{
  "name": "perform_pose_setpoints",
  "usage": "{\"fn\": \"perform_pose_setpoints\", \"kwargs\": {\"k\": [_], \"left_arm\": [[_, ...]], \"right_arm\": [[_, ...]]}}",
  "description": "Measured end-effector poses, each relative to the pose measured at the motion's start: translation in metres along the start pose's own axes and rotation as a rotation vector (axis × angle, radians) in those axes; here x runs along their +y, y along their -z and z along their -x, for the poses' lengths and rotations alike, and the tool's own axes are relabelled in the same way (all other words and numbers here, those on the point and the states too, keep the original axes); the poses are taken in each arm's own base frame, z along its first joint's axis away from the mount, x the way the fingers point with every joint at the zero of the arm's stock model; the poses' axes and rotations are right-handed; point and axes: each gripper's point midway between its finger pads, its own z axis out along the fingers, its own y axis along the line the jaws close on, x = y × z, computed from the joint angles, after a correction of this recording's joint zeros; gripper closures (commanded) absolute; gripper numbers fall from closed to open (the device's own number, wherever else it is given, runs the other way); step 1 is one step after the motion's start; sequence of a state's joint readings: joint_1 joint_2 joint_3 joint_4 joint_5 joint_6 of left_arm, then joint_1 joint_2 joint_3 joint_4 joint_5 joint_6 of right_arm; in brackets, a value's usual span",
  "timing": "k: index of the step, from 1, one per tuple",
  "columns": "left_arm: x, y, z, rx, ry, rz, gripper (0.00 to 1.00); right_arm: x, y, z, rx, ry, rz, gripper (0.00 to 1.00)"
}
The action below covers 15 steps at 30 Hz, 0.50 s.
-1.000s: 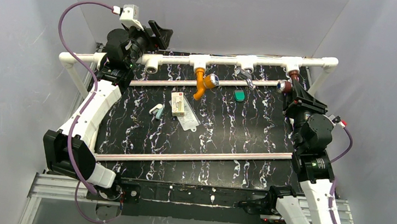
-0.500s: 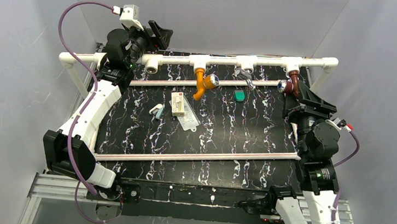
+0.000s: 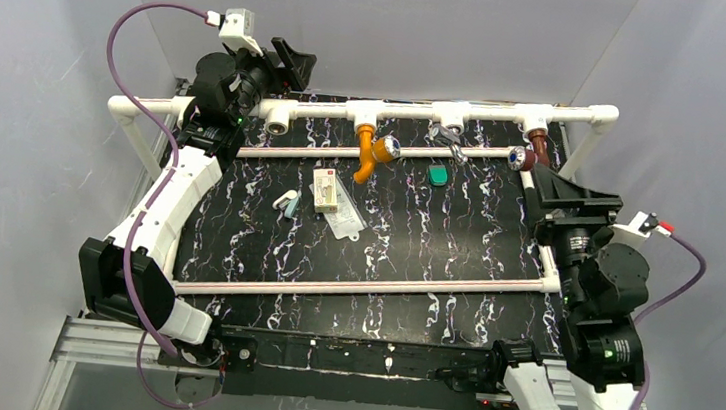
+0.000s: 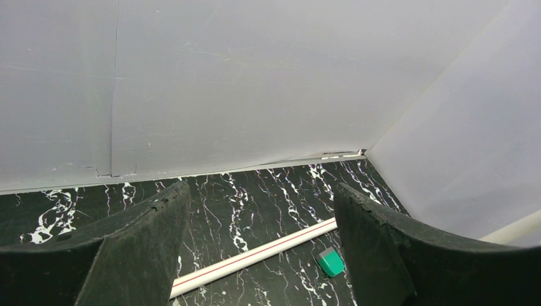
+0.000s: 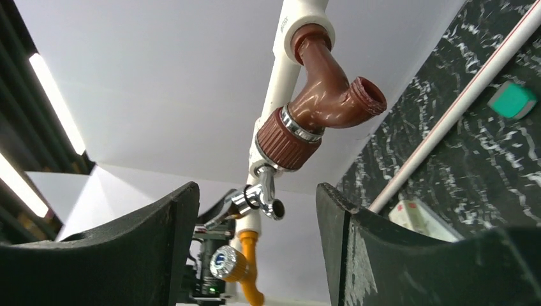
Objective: Install the water faucets
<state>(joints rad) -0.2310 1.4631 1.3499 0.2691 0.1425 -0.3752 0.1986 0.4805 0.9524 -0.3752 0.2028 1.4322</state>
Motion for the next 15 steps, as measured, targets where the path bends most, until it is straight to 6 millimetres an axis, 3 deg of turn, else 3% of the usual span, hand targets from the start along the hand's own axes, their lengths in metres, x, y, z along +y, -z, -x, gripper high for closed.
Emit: {"fn": "perform_pose_setpoints", "kwargs": {"k": [8, 15], "left_arm": [[0.0, 0.0, 0.0, 0.0, 0.002, 0.0, 0.21], [0.0, 0.0, 0.0, 0.0, 0.003, -0.001, 0.21]], "right_arm": [[-0.002, 0.023, 0.001, 0.027, 0.409, 0.058, 0.27], [-0.004, 0.025, 0.008, 0.037, 0.9, 0.109, 0.25]]}}
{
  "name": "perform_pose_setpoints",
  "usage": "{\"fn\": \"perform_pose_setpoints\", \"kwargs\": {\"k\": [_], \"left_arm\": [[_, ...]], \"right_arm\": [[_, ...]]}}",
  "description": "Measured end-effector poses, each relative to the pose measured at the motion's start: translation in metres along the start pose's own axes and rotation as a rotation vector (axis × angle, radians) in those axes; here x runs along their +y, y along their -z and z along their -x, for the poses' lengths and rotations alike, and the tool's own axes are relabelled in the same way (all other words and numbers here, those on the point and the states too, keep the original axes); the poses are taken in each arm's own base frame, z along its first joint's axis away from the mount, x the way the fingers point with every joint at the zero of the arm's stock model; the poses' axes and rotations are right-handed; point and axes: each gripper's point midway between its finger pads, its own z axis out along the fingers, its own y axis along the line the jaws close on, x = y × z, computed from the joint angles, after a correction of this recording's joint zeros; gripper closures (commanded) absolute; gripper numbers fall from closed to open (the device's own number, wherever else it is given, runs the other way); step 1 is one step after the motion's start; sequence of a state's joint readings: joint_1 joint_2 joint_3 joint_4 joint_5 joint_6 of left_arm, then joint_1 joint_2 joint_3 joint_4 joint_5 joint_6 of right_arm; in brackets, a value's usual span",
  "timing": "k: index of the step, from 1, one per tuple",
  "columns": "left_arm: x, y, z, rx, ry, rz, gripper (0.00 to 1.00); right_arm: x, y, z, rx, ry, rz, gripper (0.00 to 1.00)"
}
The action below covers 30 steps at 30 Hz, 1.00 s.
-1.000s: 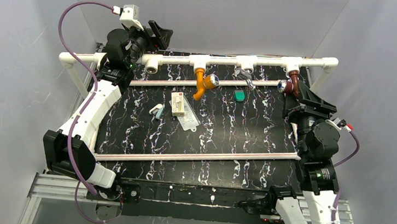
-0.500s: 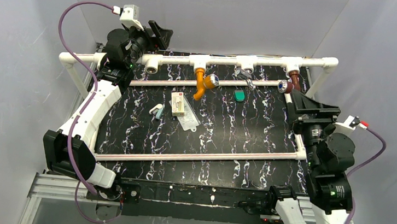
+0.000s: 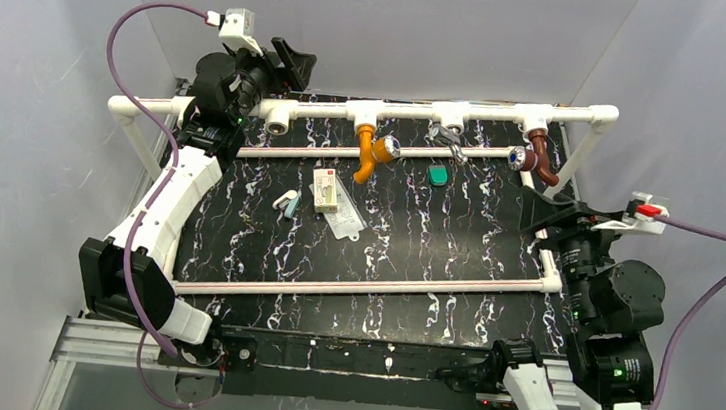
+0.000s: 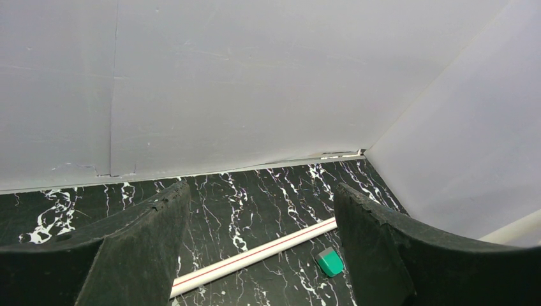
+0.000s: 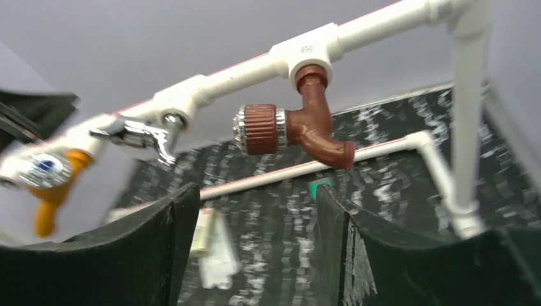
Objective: Install the water faucets
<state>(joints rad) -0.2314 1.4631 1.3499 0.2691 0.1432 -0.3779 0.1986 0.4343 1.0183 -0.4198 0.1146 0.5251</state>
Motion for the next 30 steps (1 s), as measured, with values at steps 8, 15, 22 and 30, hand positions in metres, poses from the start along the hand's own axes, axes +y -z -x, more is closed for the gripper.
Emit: {"fn": "perform_pose_setpoints", "kwargs": {"k": [8, 15, 22, 30], "left_arm": [[0.0, 0.0, 0.0, 0.0, 0.0, 0.0, 0.21], [0.0, 0.0, 0.0, 0.001, 0.0, -0.001, 0.21], [0.0, 0.0, 0.0, 0.001, 0.0, -0.002, 0.21], [0.0, 0.0, 0.0, 0.001, 0.0, -0.002, 0.21]], "right_arm": [[-0.022, -0.001, -0.005, 0.002, 0.652, 0.057, 0.23], [-0.021, -0.006, -0.006, 0.0, 1.09, 0.165, 0.22], [-0.024, -0.027, 0.003, -0.03, 1.388, 0.174, 0.21], [-0.038, -0.062, -0.01, 0.012, 1.554, 0.171, 0.23]]}}
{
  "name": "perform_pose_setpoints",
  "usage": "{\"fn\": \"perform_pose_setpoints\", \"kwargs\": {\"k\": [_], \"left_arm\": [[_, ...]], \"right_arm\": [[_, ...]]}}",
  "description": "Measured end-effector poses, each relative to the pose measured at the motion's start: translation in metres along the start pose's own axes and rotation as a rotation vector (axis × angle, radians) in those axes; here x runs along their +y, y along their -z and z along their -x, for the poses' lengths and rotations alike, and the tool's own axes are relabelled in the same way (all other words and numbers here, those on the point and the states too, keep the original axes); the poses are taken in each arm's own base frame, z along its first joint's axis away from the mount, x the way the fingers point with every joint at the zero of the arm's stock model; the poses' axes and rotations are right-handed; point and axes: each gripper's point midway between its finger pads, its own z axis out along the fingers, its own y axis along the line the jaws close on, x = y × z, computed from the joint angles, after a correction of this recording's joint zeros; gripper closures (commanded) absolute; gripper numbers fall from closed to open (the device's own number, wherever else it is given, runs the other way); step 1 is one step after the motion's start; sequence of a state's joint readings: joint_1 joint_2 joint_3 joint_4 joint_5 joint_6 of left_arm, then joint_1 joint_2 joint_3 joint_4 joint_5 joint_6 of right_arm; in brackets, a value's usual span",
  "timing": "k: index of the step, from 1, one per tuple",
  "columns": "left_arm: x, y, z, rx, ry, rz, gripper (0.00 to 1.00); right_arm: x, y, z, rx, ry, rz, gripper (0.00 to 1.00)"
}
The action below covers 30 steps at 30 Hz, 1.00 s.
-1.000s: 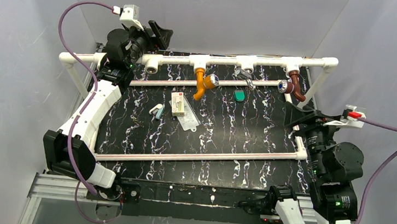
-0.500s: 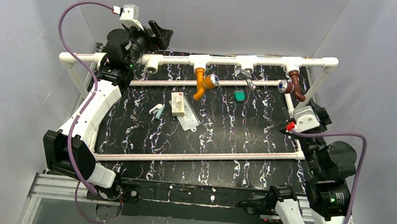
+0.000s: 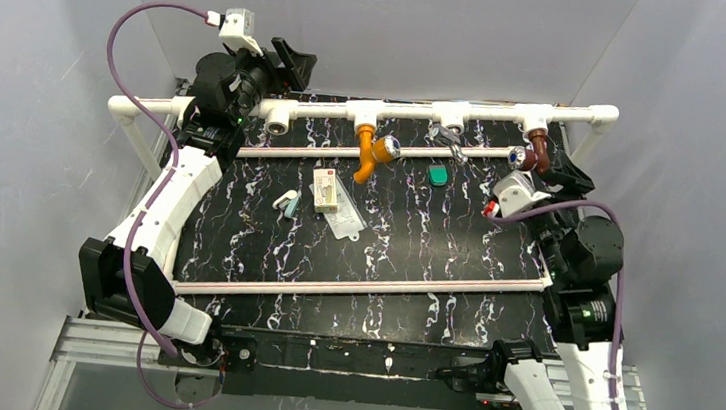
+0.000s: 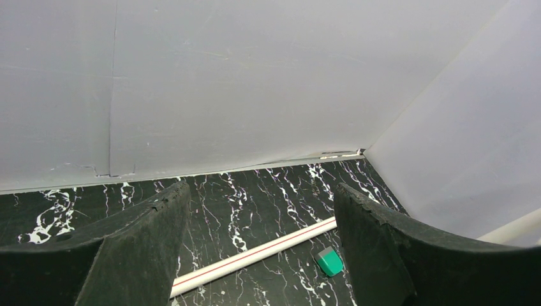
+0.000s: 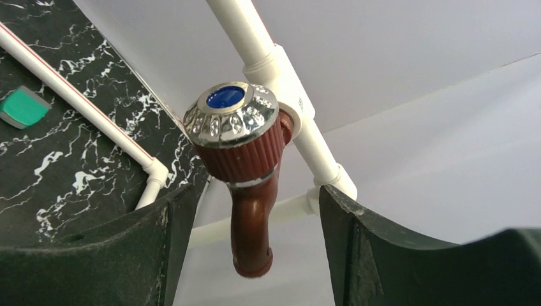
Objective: Install the water faucets
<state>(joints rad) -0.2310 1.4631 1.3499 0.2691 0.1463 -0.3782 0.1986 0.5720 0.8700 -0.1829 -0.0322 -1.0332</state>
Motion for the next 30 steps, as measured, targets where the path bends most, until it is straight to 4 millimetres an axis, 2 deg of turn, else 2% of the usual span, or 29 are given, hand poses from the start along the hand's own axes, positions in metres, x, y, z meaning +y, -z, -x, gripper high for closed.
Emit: {"fn": "perform_pose_setpoints", "kwargs": {"k": [10, 13, 17, 22, 30], "left_arm": [[0.0, 0.0, 0.0, 0.0, 0.0, -0.001, 0.21], [0.0, 0.0, 0.0, 0.0, 0.0, -0.001, 0.21], [0.0, 0.0, 0.0, 0.0, 0.0, -0.001, 0.21], [0.0, -0.001, 0.0, -0.002, -0.001, -0.002, 0.21], [0.0, -0.001, 0.0, -0.002, -0.001, -0.002, 0.21]], "right_arm": [[-0.005, -0.025, -0.002, -0.015, 0.017, -0.046, 0.35], [-0.006, -0.028, -0.002, -0.02, 0.013, -0.054, 0.43], [-0.006, -0.031, -0.002, -0.027, -0.021, -0.063, 0.62], [-0.002, -0.032, -0.005, -0.015, -0.114, -0.07, 0.99], [-0.001, -0.031, -0.004, -0.022, -0.342, -0.111, 0.99]]}}
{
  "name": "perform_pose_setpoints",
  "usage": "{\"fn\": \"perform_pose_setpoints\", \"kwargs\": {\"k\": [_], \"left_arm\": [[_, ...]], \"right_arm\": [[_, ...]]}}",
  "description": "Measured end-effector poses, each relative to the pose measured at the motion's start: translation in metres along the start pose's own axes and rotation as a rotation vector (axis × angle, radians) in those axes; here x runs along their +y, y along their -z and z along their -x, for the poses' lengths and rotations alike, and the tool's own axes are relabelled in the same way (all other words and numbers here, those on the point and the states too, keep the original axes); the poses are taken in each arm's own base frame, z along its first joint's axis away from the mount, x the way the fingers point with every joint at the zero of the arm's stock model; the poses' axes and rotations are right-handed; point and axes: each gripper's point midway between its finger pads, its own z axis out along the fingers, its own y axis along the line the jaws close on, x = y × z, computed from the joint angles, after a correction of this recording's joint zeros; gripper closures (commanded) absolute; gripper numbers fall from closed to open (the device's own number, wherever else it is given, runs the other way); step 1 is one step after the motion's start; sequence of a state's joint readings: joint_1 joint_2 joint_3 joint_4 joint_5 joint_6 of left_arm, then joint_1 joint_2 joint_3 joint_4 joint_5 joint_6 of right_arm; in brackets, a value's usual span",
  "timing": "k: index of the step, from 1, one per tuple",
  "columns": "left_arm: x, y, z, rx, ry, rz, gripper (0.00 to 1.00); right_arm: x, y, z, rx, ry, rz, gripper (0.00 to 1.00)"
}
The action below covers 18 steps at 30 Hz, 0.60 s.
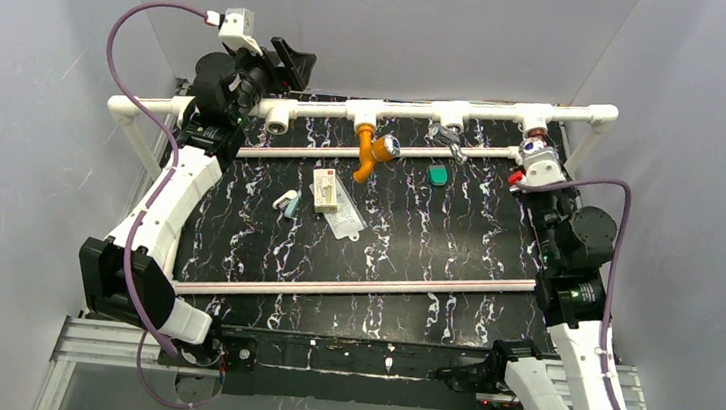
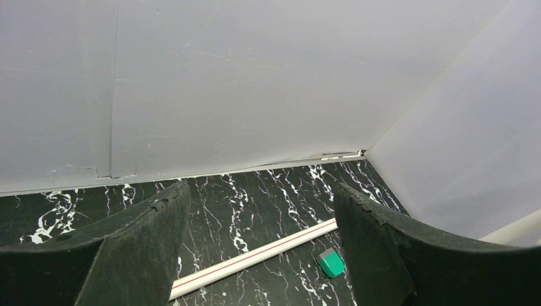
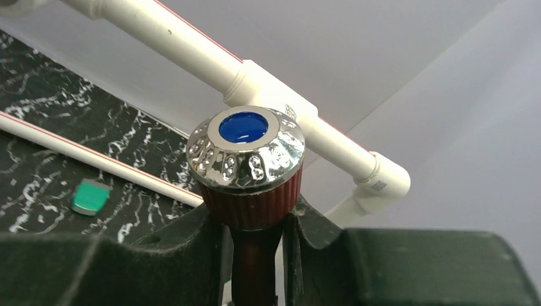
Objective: Install the water faucets
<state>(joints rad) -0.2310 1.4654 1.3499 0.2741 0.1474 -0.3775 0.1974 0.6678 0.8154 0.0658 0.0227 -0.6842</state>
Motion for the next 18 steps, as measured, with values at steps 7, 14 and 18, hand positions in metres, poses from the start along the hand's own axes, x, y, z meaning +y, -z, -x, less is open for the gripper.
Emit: {"fn": "perform_pose_setpoints", "kwargs": {"k": [7, 14, 18], "left_arm": [[-0.0001, 0.0001, 0.0001, 0.0, 0.0, 0.0, 0.21], [-0.0001, 0.0001, 0.0002, 0.0, 0.0, 0.0, 0.21], [0.0, 0.0001, 0.0003, -0.001, 0.0, 0.0, 0.21]], "right_arm": [[-0.0007, 0.0024, 0.0033, -0.025, -0.309, -0.078, 0.99], [-0.0025, 0.0022, 0.0035, -0.025, -0.633, -0.157, 0.99], [-0.0027, 0.0017, 0.0033, -0.027, -0.838, -0.203, 0.99]]}}
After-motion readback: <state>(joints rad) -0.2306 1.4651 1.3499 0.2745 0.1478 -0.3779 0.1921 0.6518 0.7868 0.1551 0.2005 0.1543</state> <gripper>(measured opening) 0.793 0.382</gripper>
